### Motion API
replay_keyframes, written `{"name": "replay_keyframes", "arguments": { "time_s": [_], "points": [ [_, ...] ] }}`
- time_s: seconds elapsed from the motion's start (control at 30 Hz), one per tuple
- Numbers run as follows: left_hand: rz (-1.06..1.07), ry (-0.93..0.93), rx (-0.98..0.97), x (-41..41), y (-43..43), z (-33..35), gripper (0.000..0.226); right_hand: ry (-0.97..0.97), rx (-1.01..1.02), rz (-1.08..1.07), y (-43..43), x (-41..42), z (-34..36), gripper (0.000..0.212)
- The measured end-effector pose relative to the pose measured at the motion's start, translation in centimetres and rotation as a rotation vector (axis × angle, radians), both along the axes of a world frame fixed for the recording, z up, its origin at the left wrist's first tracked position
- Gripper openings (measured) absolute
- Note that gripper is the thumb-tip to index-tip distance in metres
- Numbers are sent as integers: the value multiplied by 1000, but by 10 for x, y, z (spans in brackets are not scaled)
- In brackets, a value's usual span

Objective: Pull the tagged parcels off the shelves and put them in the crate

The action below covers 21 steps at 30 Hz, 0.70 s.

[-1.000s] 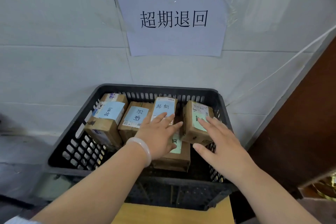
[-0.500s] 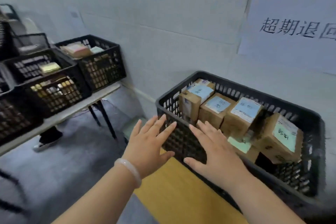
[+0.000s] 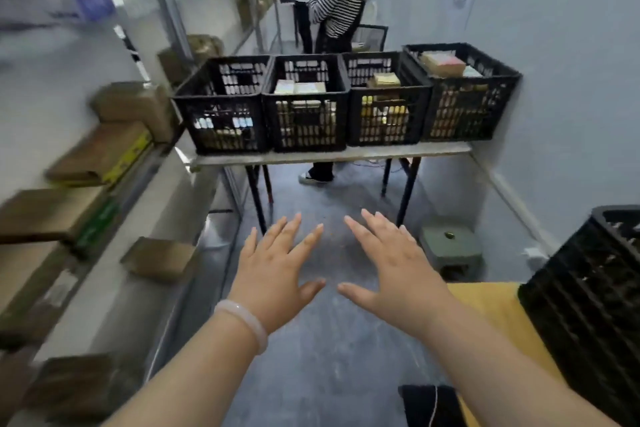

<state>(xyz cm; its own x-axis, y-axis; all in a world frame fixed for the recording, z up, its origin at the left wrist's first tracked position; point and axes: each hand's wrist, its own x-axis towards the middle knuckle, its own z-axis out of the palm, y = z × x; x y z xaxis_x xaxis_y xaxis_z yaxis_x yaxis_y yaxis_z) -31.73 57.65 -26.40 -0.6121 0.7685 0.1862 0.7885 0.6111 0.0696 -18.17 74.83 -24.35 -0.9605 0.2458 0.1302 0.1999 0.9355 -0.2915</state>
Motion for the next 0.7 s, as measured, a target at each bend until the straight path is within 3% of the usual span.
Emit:
{"name": "replay_keyframes", "arguments": {
  "time_s": [0.3, 0.7],
  "points": [
    [449, -5, -19, -28, -189, 14, 80, -18, 27, 437, -149, -102, -6, 88],
    [949, -5, 49, 36, -375, 7, 77, 1, 79, 1023, -341, -160, -12, 99]
  ]
}}
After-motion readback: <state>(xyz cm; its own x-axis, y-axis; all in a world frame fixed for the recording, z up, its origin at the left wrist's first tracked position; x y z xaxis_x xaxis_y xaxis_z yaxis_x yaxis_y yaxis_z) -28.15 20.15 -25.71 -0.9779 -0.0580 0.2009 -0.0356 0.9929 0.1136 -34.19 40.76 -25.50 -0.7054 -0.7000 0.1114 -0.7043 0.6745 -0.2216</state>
